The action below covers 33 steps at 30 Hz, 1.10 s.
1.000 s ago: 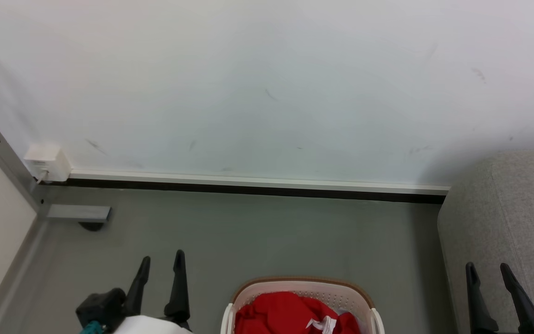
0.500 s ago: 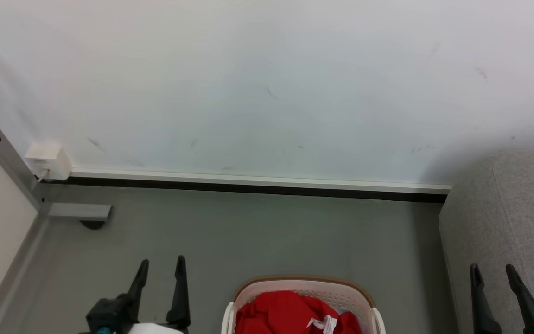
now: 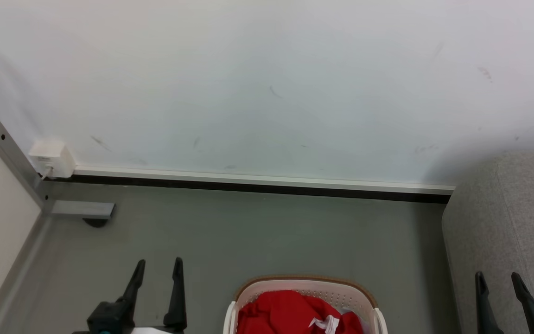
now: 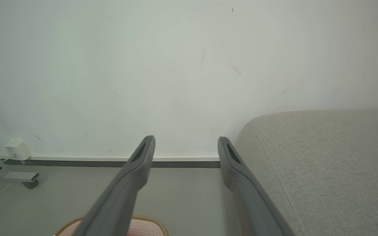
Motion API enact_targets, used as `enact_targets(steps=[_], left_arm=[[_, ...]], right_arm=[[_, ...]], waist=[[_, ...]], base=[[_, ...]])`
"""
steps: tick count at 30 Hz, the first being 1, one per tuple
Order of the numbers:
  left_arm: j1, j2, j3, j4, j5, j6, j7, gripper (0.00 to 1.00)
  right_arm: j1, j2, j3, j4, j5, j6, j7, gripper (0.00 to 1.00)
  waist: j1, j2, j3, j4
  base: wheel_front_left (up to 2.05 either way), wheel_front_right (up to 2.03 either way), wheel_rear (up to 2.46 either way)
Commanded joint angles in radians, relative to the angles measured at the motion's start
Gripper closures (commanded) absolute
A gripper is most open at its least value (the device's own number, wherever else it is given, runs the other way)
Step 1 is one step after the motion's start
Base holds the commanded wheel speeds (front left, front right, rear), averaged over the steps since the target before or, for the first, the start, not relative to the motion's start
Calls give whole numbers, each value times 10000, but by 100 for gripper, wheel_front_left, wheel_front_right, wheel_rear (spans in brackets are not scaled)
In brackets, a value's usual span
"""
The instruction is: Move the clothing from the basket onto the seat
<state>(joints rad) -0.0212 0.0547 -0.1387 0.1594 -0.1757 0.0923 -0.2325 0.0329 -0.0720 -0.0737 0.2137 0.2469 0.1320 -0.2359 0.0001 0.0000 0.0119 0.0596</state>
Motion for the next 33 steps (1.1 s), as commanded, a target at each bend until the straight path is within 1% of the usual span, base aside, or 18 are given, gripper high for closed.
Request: enact_targets(steps=[1,13,22,27,33], left_arm=[[77,35,53,22,351,-37,-130,0],[179,-24,163,193,847,-248,-345,0],[125,-29,125,211,609,-186,-325,0],[-86,-30,35,175,604,-164,-324,0],[-773,-29,-289,175,627,-187,-324,0]], right_arm=[[119,-65,-28,69,-178,-22,-99,0],[171,-119,46,357,-593,-24,-324,0],[50,-124,101,336,-447,-24,-288,0],[-175,-135,165,164,-392,-24,-288,0],[-569,-188,172,-308,-373,-24,-285,0]], waist=[[-1,0,-4,12],[-1,0,-8,10],[-1,0,98,-106],[-1,0,388,-351],[-1,0,1138,-820]], base=[[0,0,0],[0,0,0],[0,0,0],[0,0,0],[0,0,0]])
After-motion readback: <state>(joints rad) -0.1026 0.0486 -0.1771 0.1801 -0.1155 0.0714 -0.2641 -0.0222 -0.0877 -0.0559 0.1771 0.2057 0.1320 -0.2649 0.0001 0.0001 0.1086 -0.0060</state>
